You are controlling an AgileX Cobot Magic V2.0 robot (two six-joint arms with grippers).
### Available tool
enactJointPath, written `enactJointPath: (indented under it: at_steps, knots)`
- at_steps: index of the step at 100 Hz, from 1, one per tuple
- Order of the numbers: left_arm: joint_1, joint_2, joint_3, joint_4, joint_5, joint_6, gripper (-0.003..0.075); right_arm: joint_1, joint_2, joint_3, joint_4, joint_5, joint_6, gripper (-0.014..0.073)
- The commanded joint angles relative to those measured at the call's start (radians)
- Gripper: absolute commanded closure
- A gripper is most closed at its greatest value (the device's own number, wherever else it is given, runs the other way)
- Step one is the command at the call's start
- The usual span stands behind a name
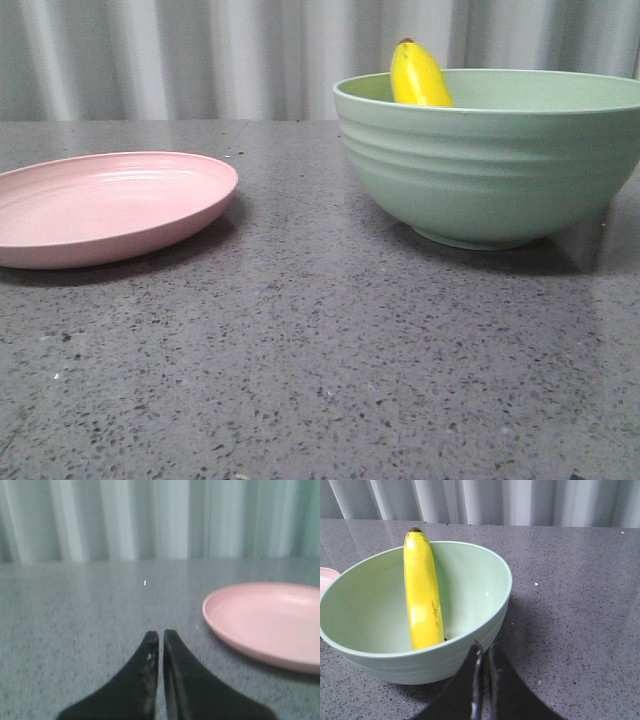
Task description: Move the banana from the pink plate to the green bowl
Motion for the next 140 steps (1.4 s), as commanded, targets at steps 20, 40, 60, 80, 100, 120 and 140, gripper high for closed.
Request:
enactJointPath:
  at_steps: [20, 40, 60, 80, 100, 120, 140]
  knots:
    - [0.007, -0.029, 0.011, 0.006, 0.147, -0.016, 0.0741, 0.001, 0.003, -0.025, 0.001, -0.072, -0.006, 0.0659]
    - [0.007, -0.029, 0.009, 0.006, 0.141, -0.016, 0.0741, 0.001, 0.003, -0.025, 0.001, -0.072, -0.006, 0.0659]
    - [0.007, -0.029, 0.009, 0.006, 0.141, -0.016, 0.0741, 0.001, 0.003, -0.025, 0.001, -0.072, -0.006, 0.0659]
    - [0.007, -0.029, 0.009, 0.006, 0.141, -0.016, 0.0741, 0.010, -0.005, -0.025, 0.001, -0.072, -0.006, 0.0659]
    - [0.007, -0.029, 0.009, 0.006, 0.139, -0.016, 0.0741, 0.032, -0.093, 0.001, -0.086, -0.127, -0.006, 0.0659]
    - [0.007, -0.029, 0.009, 0.006, 0.137, -0.016, 0.0741, -0.031, -0.264, 0.202, -0.158, -0.445, -0.006, 0.0659]
    - [0.007, -0.029, 0.009, 0.006, 0.137, -0.016, 0.0741, -0.179, -0.386, 0.392, -0.357, -0.642, 0.185, 0.0659]
